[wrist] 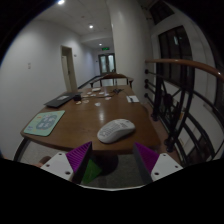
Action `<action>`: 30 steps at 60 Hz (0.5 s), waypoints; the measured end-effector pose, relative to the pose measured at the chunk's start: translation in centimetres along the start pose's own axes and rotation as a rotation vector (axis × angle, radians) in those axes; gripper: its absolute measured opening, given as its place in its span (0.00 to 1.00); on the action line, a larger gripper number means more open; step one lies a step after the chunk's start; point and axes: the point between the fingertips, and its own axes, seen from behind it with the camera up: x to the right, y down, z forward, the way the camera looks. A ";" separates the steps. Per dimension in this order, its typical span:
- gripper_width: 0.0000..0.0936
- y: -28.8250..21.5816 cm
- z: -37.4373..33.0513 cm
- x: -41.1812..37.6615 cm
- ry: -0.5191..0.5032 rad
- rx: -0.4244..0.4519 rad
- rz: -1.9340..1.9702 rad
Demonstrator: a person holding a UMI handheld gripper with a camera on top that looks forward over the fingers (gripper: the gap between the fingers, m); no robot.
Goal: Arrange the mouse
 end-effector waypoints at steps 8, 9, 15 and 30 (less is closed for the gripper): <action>0.89 -0.6 5.2 -1.5 -0.007 -0.033 0.006; 0.89 -0.6 5.8 -1.5 0.000 -0.041 0.005; 0.88 -2.0 8.8 -0.9 0.061 -0.038 -0.031; 0.60 -5.1 14.8 -0.7 0.168 -0.004 0.008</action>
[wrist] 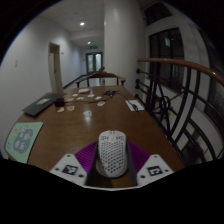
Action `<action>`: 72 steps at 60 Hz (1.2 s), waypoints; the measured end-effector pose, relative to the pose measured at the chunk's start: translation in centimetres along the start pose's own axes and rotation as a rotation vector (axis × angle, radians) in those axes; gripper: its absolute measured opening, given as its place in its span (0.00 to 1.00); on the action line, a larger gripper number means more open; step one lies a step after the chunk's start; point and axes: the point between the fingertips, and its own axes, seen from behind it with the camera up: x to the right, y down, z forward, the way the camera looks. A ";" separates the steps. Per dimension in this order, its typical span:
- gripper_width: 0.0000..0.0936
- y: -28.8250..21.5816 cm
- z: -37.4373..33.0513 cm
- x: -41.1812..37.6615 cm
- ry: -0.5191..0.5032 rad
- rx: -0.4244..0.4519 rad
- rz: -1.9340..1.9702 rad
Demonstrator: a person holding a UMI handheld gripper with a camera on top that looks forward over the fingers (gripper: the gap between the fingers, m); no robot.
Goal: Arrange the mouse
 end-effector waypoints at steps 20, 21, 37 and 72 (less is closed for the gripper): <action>0.35 -5.9 -4.0 -2.3 0.013 0.101 0.064; 0.36 -7.3 -4.8 -3.1 0.011 0.132 0.058; 0.41 -15.0 -11.3 -28.8 -0.234 0.251 0.041; 0.55 1.7 -3.7 -37.8 -0.170 -0.014 -0.148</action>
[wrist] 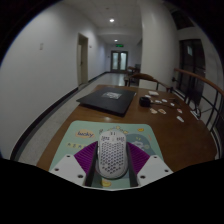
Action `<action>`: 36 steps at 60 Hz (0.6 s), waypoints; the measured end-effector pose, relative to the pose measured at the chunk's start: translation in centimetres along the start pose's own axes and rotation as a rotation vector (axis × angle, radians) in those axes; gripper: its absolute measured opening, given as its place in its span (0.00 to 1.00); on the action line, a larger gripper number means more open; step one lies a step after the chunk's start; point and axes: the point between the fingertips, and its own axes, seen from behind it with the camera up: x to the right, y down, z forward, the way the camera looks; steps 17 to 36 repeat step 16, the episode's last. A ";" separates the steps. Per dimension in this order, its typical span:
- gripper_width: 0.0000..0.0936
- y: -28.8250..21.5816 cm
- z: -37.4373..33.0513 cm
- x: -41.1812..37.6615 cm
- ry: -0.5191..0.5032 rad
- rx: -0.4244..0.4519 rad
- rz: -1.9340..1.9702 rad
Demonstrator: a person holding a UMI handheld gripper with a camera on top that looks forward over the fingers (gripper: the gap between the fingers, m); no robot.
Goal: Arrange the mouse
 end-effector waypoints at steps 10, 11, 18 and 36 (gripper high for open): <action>0.85 0.8 -3.2 -1.7 -0.237 -0.102 -0.095; 0.86 0.6 -3.8 -1.6 -0.253 -0.099 -0.101; 0.88 0.0 -6.8 0.4 -0.280 -0.083 -0.124; 0.88 0.0 -6.8 0.4 -0.280 -0.083 -0.124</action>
